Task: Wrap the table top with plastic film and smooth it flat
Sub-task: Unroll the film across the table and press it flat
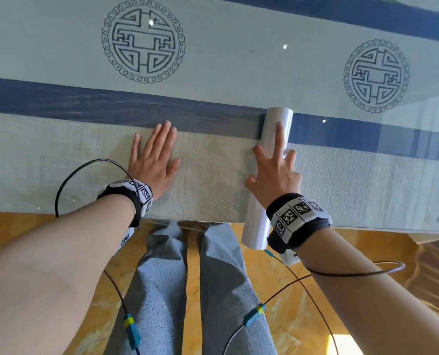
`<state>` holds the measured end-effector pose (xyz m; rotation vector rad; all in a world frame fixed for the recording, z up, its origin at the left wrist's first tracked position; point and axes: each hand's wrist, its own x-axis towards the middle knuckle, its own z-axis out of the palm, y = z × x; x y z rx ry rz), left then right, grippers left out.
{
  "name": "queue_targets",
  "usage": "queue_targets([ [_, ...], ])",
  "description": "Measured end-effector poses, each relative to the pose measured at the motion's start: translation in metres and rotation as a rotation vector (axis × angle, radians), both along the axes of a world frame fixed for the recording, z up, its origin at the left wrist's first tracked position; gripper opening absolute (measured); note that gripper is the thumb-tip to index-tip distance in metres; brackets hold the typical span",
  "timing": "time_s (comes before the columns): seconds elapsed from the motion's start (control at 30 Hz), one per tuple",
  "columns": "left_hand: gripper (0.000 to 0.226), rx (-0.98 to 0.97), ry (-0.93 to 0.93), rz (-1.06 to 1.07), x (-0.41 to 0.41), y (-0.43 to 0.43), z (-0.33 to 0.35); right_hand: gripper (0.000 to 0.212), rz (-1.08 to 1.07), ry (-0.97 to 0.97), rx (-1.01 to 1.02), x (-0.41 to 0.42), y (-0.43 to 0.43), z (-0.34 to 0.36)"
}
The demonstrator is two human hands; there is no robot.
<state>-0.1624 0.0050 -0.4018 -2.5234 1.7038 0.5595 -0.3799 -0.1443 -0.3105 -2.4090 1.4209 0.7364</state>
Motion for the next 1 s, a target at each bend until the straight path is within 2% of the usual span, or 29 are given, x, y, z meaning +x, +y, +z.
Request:
queue_targets([
  [0.27, 0.064, -0.007, 0.014, 0.031, 0.013, -0.011, 0.006, 0.070, -0.115, -0.084, -0.033, -0.011, -0.024, -0.001],
  [0.4, 0.064, -0.008, -0.009, 0.049, 0.029, -0.012, 0.007, 0.068, -0.196, -0.227, 0.033, -0.010, -0.037, -0.002],
  [0.53, 0.064, -0.014, -0.023, 0.049, 0.034, -0.006, 0.002, 0.067, -0.161, -0.298, -0.060, 0.003, -0.044, -0.002],
  [1.0, 0.064, 0.018, -0.022, 0.029, 0.033, 0.003, -0.007, 0.066, -0.233, -0.131, -0.037, -0.015, -0.042, -0.024],
])
